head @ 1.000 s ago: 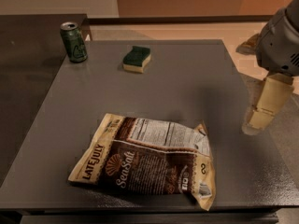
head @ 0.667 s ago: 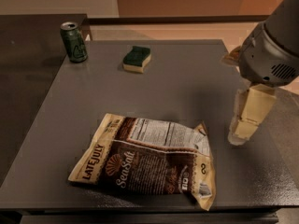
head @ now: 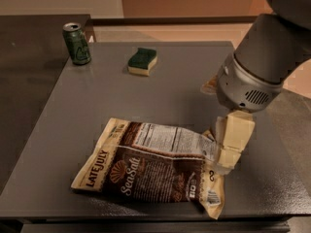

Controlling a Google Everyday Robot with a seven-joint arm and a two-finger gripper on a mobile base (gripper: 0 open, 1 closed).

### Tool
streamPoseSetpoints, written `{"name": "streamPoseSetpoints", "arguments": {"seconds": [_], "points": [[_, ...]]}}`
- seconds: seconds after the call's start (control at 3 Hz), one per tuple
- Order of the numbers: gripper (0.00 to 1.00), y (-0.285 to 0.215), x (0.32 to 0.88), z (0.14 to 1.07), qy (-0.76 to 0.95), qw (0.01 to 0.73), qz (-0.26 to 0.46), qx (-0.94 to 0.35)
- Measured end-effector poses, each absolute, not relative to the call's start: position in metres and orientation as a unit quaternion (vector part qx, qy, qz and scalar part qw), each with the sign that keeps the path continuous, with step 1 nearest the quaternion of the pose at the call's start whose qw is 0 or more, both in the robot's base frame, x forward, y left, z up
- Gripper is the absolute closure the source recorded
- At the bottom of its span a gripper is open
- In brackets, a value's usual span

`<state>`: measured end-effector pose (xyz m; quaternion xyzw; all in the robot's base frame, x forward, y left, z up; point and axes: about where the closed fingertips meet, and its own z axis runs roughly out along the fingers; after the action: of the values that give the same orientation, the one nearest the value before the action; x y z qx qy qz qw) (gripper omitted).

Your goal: Pick brown chip bag

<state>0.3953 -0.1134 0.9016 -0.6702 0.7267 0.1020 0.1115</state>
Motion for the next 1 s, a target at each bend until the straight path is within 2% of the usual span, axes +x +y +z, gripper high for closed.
{"name": "streamPoseSetpoints", "arguments": {"seconds": [1.0], "points": [[0.00, -0.082, 0.367, 0.863, 0.713, 0.076, 0.125, -0.685]]}}
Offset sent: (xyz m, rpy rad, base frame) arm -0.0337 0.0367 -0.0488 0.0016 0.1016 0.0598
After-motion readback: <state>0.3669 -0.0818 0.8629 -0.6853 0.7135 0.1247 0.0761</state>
